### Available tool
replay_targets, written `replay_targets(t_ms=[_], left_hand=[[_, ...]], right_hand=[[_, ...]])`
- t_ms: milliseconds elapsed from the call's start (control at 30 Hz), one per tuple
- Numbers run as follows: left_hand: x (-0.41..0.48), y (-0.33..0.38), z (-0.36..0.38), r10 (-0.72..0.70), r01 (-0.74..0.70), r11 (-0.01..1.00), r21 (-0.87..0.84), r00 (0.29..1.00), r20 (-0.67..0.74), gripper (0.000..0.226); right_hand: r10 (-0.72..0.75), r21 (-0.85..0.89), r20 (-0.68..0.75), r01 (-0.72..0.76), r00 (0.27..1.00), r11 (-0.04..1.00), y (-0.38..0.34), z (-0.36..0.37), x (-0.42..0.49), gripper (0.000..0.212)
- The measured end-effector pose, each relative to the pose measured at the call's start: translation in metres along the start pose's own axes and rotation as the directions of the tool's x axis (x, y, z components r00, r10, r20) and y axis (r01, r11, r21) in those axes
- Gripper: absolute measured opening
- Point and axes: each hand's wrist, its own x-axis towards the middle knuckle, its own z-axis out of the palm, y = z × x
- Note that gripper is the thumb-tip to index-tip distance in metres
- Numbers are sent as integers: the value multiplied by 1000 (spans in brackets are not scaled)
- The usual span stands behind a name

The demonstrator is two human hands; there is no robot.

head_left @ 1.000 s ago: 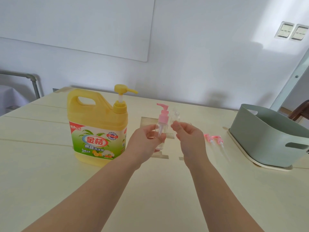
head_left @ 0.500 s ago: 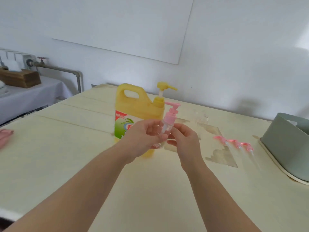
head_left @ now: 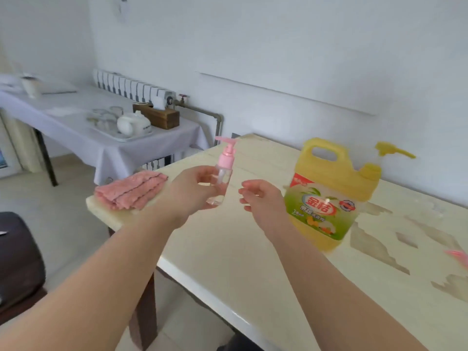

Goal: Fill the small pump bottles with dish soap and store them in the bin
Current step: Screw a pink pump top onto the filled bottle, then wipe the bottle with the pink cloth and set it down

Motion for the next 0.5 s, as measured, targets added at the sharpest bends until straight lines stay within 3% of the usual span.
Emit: replay_targets(t_ms=[233, 367, 500], left_hand=[[9, -18, -96, -57, 82, 992, 96, 970, -238, 32], [10, -26, -124, -91, 129, 985, 114, 953, -289, 32], [9, -34, -139, -98, 127, 989, 80, 952, -292, 19]], right_hand=[[-47, -165, 203, 81, 978, 983, 17, 118, 33, 20], [-52, -275, 307, 140, 950, 951, 27, 166, 41, 25], [-109, -483, 399, 310, 910, 819, 31, 205, 44, 45]])
